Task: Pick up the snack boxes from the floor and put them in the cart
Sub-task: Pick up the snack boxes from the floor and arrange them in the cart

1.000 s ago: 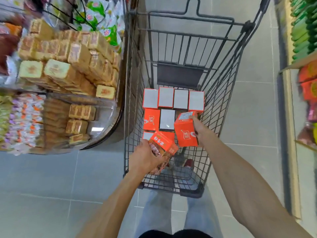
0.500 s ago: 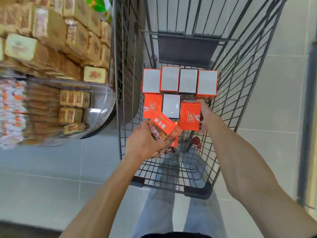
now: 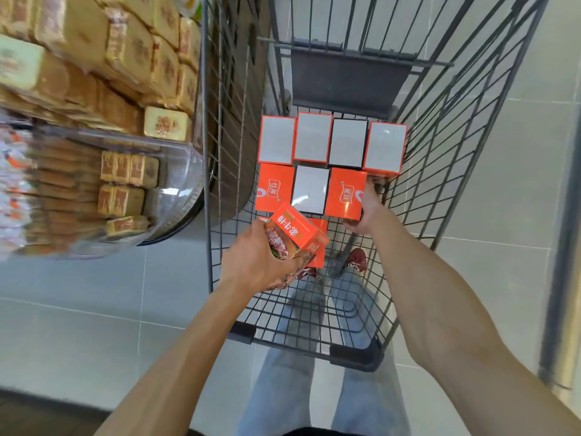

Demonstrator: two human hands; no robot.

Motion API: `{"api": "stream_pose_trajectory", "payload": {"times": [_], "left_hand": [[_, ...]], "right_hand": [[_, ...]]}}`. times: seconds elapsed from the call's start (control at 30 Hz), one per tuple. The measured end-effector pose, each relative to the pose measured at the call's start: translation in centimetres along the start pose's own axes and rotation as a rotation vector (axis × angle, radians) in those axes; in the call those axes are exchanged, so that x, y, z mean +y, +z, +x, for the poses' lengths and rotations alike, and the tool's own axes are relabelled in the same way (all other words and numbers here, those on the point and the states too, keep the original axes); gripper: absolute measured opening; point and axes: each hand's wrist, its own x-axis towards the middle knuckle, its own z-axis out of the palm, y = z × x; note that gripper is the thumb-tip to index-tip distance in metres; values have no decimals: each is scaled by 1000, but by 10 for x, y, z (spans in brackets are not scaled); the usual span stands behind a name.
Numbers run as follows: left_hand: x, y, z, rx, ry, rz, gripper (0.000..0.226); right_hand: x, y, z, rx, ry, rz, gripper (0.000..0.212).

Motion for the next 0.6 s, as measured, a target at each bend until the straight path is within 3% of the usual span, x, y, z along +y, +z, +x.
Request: {"api": "stream_pose_trajectory", "payload": {"times": [0.1, 0.23, 0.37, 0.47, 0.6], "left_hand": [[1, 2, 0, 8, 6, 8, 88], [4, -3, -2, 13, 38, 9, 87], [2, -17, -3, -26, 60, -82, 89], [-1, -31, -5, -88, 85, -152, 89], [-1, -52, -10, -132, 185, -145, 81]], "right_hand": [[4, 0, -8, -20, -35, -5, 54], [13, -1, -25, 39, -117, -117, 63], [30, -2, -50, 154, -440, -417, 49], [41, -8, -76, 29, -596, -554, 73], [37, -26, -128, -257, -742, -703, 92]]}}
